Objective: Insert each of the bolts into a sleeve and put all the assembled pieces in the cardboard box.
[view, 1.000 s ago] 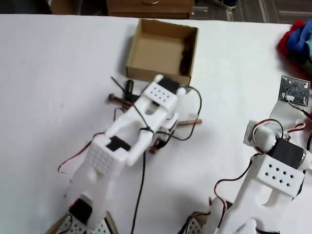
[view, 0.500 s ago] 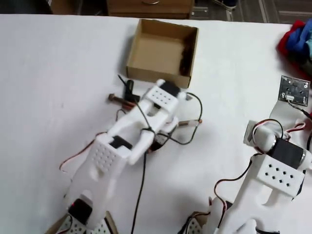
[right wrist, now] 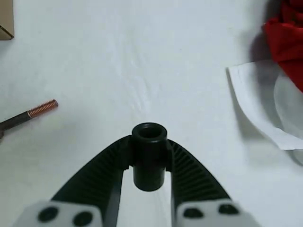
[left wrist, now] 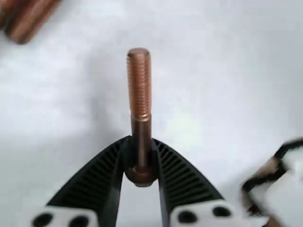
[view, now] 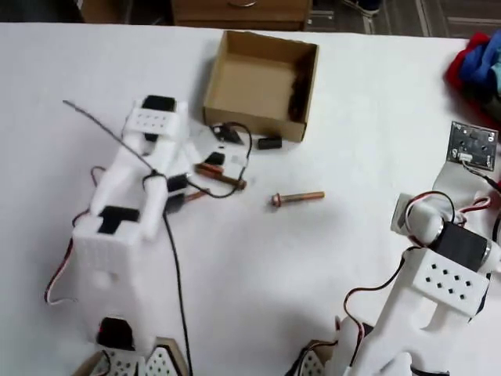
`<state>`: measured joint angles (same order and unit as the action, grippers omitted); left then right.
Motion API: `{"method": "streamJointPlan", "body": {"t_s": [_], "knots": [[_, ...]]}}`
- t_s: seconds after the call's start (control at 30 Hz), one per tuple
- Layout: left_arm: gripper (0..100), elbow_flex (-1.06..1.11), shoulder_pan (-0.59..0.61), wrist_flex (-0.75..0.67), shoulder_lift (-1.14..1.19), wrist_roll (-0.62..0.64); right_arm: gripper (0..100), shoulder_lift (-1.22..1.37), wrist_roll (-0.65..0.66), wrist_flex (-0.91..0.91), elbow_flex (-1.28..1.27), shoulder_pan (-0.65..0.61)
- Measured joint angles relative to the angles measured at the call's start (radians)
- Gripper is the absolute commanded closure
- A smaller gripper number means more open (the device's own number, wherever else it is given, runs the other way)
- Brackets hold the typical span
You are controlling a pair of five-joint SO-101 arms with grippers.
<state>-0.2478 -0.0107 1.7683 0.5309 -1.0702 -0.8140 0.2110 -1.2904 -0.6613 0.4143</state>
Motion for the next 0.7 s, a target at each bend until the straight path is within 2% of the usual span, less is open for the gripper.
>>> {"method": "streamJointPlan", "body": {"t_s": [0.1, 0.27, 0.37, 0.5, 0.7], "knots": [[97, 0.048, -0.008, -0.005, -0.025, -0.157, 97.5, 0.0, 0.0, 0.0, 0.0, 0.0], [97, 0.075, -0.009, -0.069, -0.025, -0.199, 97.5, 0.0, 0.029, 0.0, 0.0, 0.0], [95, 0.075, -0.009, -0.097, -0.025, -0.201, 97.5, 0.0, 0.044, 0.0, 0.0, 0.0], [87, 0.075, -0.009, -0.106, -0.025, -0.15, 97.5, 0.0, 0.051, 0.0, 0.0, 0.0], [86, 0.058, -0.009, -0.106, -0.032, -0.057, 97.5, 0.0, 0.051, 0.0, 0.0, 0.0]]}}
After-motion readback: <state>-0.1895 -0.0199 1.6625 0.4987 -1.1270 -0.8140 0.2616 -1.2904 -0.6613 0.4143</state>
